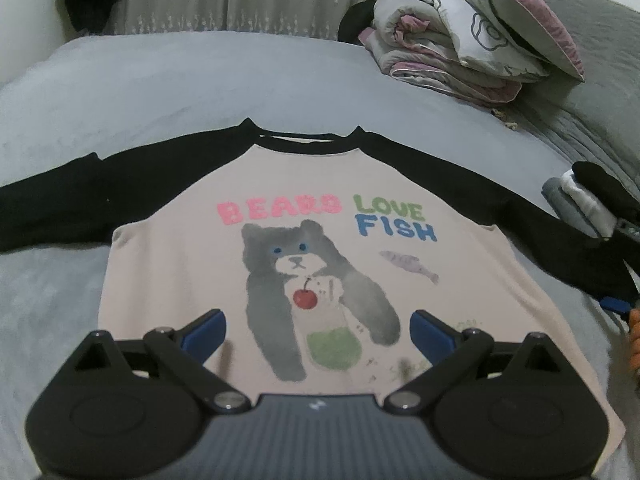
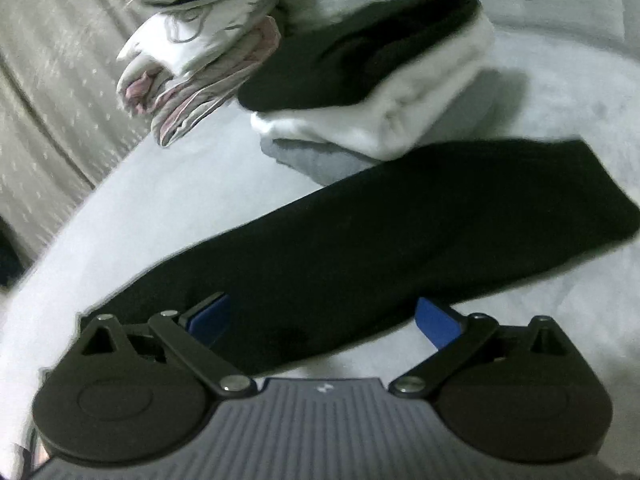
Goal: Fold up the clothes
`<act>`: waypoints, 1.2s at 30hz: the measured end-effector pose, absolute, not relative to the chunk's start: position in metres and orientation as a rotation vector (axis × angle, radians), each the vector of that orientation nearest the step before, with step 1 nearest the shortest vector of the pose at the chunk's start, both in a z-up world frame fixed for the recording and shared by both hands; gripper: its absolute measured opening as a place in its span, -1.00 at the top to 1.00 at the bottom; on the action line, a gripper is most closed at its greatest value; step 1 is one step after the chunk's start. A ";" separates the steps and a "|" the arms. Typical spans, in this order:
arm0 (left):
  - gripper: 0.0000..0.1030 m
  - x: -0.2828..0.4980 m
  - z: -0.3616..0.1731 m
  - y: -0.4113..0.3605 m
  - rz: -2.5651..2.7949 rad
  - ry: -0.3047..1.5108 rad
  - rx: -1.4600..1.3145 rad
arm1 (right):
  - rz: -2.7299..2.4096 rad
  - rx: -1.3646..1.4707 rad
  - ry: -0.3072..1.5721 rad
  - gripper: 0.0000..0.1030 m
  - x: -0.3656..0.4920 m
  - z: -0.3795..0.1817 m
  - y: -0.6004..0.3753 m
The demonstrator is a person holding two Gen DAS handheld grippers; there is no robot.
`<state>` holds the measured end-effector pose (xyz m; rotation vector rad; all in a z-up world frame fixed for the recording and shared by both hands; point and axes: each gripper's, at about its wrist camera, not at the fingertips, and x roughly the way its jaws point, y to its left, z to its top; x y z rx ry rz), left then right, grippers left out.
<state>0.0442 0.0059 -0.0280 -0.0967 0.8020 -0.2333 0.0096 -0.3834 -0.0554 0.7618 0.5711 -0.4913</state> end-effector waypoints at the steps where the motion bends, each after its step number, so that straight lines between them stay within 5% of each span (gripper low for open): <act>1: -0.92 0.045 -0.028 0.006 -0.235 0.806 -0.100 | -0.493 0.818 0.565 -0.83 0.005 -0.055 -0.390; 8: -0.92 0.044 -0.031 0.006 -0.238 0.824 -0.100 | -0.626 0.830 0.491 -0.70 0.005 -0.057 -0.381; 12: -0.92 0.045 -0.031 0.006 -0.239 0.822 -0.099 | -0.737 0.723 0.469 -0.07 0.015 -0.060 -0.364; 14: -0.92 0.046 -0.030 0.007 -0.235 0.824 -0.104 | -0.758 0.707 0.465 0.46 0.016 -0.061 -0.359; 16: -0.92 0.047 -0.030 0.010 -0.231 0.824 -0.113 | -0.740 0.726 0.456 0.68 0.016 -0.061 -0.357; 36: -0.92 0.056 -0.025 0.033 -0.181 0.821 -0.172 | -0.431 0.494 0.262 0.70 0.089 0.015 -0.273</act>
